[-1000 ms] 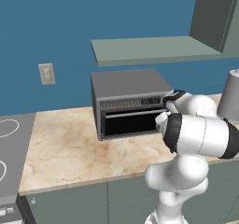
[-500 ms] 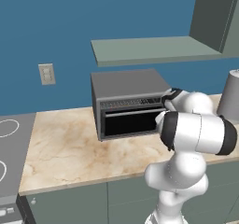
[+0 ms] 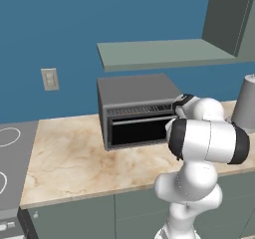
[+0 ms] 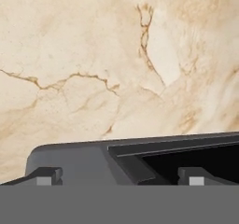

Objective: Pull the toaster oven rack outwards. Pick up the baguette from the plate and place it on the toaster oven rack. Close the toaster oven door fully and set the temperature to the lowest setting.

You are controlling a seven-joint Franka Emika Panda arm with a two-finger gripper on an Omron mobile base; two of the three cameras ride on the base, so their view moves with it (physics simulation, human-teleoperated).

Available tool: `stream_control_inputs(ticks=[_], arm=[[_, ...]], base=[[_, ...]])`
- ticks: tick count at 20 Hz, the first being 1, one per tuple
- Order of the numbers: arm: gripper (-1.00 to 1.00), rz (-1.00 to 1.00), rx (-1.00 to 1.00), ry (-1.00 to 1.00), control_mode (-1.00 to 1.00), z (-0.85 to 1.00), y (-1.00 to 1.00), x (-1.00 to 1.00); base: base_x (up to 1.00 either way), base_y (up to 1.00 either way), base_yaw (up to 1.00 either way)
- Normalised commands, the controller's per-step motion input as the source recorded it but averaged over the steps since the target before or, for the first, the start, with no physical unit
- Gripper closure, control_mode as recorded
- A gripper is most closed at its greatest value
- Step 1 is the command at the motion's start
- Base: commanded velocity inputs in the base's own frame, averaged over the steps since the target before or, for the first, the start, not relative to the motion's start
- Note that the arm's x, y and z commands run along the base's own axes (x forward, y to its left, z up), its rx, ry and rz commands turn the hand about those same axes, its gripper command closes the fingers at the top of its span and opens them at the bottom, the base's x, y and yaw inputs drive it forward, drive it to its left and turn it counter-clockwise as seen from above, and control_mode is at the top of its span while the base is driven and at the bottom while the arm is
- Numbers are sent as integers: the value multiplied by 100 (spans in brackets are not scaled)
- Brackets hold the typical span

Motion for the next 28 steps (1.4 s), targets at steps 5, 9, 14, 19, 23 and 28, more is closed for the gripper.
stream_control_inputs(ticks=[5,9,14,19,23,28], arm=[[-100,-56,-20,26,-100,0,64,83],[-100,-50,-28,35,-100,-32,62,92],[-100,-43,-29,37,-100,-39,78,87],[-100,-41,-30,32,-100,-25,88,75],[-100,-42,-29,33,-100,-26,87,71],[-100,-43,-47,23,-100,-7,61,91]], base=[[0,0,0],[0,0,0],[0,0,0],[0,0,0],[0,0,0],[0,0,0]])
